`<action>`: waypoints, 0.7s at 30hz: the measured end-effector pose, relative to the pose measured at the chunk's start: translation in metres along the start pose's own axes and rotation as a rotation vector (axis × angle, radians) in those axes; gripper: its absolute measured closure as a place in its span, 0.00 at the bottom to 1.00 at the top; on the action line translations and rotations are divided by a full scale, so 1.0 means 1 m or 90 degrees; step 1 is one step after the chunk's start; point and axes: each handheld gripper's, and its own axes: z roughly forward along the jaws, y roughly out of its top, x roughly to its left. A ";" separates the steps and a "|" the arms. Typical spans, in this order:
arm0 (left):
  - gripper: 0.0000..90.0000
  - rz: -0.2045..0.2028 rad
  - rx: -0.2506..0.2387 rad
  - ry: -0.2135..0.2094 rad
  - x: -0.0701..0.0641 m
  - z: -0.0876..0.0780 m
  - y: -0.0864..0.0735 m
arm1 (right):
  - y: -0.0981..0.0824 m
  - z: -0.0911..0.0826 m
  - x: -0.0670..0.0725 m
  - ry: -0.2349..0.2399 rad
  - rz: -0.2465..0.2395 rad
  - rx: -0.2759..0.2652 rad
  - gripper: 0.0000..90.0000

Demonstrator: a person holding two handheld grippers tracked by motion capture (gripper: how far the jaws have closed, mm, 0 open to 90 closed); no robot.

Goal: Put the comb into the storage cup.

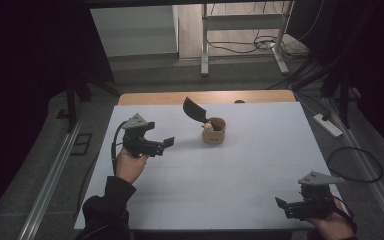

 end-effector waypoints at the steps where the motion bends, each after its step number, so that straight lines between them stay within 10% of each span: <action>1: 0.00 0.000 0.001 0.001 -0.001 -0.001 -0.001 | 0.000 0.000 0.000 0.000 0.000 0.000 0.00; 21: 0.00 -0.001 0.010 -0.009 -0.015 -0.015 -0.019 | 0.000 -0.001 0.000 0.001 -0.003 -0.004 0.00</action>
